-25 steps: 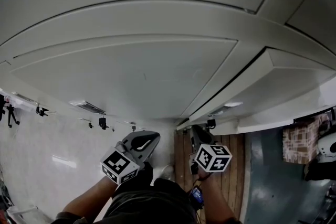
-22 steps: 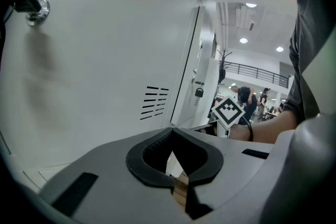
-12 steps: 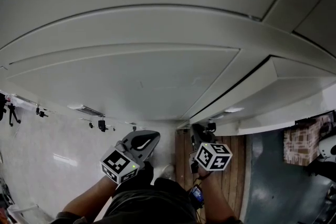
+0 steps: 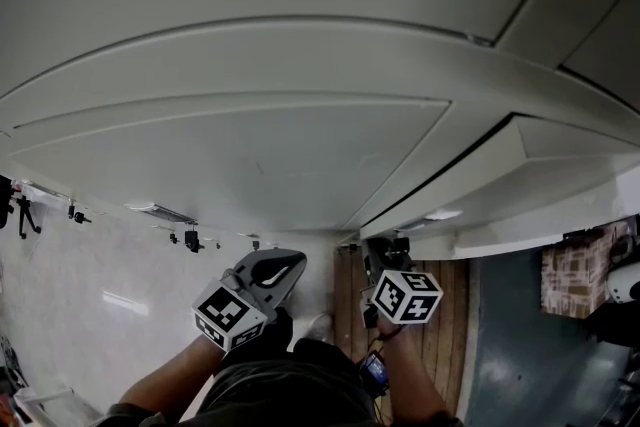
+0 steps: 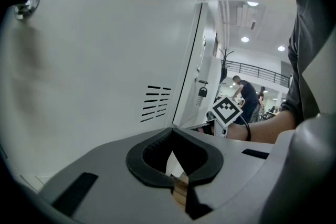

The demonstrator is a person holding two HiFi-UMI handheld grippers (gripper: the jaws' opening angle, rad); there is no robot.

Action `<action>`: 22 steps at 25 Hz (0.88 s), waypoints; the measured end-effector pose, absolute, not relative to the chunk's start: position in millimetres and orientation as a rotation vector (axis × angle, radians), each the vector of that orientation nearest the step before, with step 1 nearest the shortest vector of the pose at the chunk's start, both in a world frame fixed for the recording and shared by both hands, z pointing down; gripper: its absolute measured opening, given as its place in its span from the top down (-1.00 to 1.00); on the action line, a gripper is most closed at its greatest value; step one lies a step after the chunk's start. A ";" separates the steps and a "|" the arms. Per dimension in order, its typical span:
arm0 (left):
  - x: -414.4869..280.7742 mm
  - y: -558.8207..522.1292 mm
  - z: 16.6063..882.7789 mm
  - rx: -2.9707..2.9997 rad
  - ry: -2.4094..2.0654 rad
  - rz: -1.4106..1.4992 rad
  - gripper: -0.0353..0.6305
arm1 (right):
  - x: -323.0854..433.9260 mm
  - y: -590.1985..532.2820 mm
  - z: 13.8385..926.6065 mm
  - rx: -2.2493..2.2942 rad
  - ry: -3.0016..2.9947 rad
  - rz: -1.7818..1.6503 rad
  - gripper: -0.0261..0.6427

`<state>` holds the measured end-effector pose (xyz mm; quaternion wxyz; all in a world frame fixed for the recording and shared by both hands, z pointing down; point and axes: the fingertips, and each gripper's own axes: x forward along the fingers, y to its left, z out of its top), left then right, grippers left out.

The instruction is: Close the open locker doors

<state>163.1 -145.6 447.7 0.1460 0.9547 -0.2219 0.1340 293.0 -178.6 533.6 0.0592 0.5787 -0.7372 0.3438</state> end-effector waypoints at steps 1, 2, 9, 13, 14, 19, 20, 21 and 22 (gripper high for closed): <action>162.4 -146.1 448.4 2.749 -0.643 0.387 0.87 | 293.2 -179.2 533.7 1.751 -2.233 1.041 0.83; 161.8 -146.8 448.7 2.750 -0.646 0.388 0.87 | 293.4 -179.8 533.8 1.751 -2.234 1.041 0.83; 160.2 -150.0 446.9 2.752 -0.666 0.387 0.87 | 294.0 -182.1 534.3 1.745 -2.239 1.044 0.83; 157.6 -148.0 446.1 2.751 -0.680 0.394 0.87 | 294.1 -182.6 534.5 1.740 -2.246 1.040 0.83; 157.0 -147.3 445.8 2.752 -0.684 0.394 0.87 | 294.3 -182.4 534.9 1.738 -2.247 1.038 0.83; 154.5 -141.5 444.5 2.749 -0.695 0.404 0.87 | 295.7 -177.4 535.8 1.731 -2.246 1.036 0.83; 154.6 -141.0 442.7 2.755 -0.698 0.400 0.87 | 296.0 -176.0 534.8 1.731 -2.248 1.035 0.83; 155.0 -140.7 440.5 2.761 -0.703 0.395 0.87 | 296.5 -174.6 533.6 1.733 -2.251 1.033 0.83; 155.4 -140.0 438.8 2.764 -0.706 0.392 0.87 | 297.1 -173.0 532.2 1.735 -2.254 1.032 0.83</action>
